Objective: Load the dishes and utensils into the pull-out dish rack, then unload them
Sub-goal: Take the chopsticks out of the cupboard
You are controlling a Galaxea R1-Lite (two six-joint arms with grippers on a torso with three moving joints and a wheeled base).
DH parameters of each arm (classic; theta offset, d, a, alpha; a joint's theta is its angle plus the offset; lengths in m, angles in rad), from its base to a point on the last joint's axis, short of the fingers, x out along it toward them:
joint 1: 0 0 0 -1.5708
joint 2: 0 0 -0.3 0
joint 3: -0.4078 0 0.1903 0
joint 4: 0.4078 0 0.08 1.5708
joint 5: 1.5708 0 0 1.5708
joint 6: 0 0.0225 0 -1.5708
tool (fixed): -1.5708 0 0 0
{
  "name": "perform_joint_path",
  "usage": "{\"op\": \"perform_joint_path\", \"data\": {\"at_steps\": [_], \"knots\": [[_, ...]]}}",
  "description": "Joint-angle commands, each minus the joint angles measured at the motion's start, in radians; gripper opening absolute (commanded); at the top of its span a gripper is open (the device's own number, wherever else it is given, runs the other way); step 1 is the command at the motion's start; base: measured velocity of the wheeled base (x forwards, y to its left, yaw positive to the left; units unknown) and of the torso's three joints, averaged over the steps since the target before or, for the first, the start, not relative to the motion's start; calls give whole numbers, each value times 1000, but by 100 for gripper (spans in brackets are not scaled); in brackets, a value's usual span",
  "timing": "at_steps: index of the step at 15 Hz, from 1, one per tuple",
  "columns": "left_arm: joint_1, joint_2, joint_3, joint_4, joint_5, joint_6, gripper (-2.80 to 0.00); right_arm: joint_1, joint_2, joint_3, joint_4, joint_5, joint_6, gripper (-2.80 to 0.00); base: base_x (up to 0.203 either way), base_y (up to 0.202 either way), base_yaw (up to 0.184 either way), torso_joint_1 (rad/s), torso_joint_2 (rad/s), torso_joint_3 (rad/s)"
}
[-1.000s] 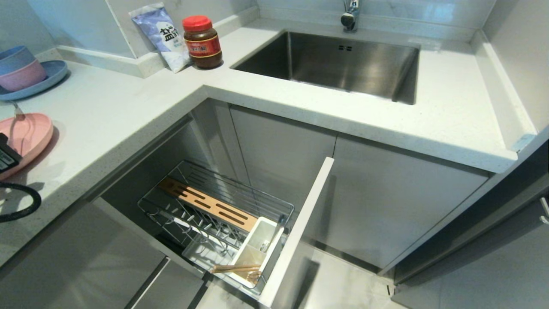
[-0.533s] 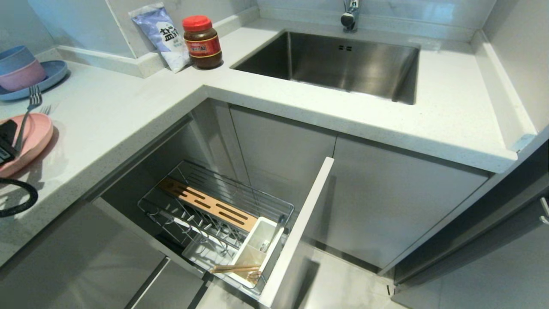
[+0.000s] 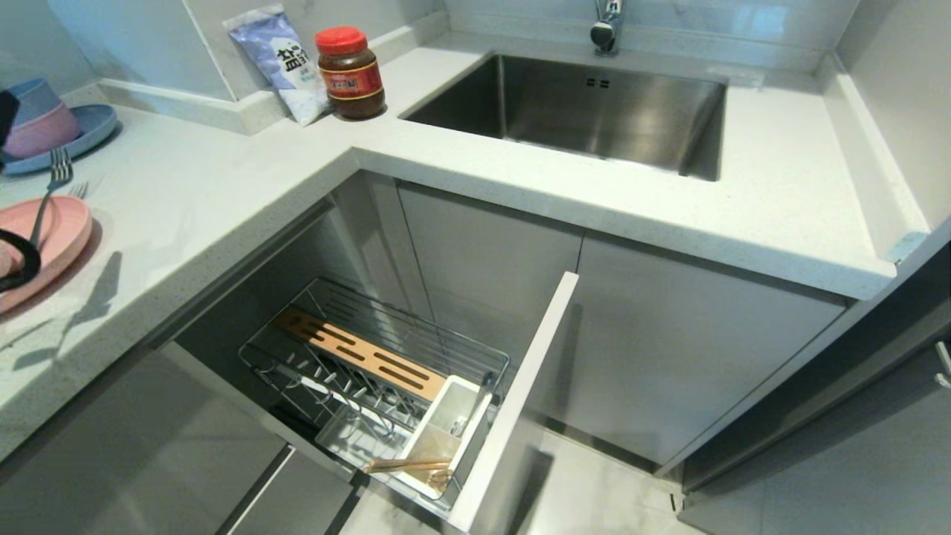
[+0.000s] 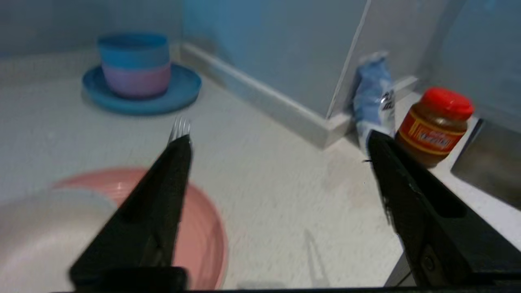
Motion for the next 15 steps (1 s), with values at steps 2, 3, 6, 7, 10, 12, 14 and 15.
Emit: {"op": "perform_joint_path", "data": {"at_steps": [2,3,6,7,10,12,14,15], "knots": [[-65,-18,-236,142,13,-2,-280,0,-2,2,0,0,0,-280,0,0,0,0,0,0],[-103,-19,-304,214,21,-6,-280,0,-2,1,0,0,0,-280,0,0,0,0,0,0],[-299,-25,-381,353,123,-51,-280,0,-3,2,0,0,0,-280,0,0,0,0,0,0],[-390,-29,-385,395,179,-91,-280,0,-3,1,0,0,0,-280,0,0,0,0,0,0],[-623,-23,-406,618,260,-185,-280,0,-2,2,0,0,0,-280,0,0,0,0,0,0],[-741,-13,-414,756,271,-198,-280,0,-2,0,0,0,0,-280,0,0,0,0,0,0],[-798,36,-425,936,270,-200,-280,0,-2,1,0,0,0,-280,0,0,0,0,0,0],[-806,66,-439,1040,267,-198,-280,1,-2,2,0,0,0,-280,0,0,0,0,0,0]]}}
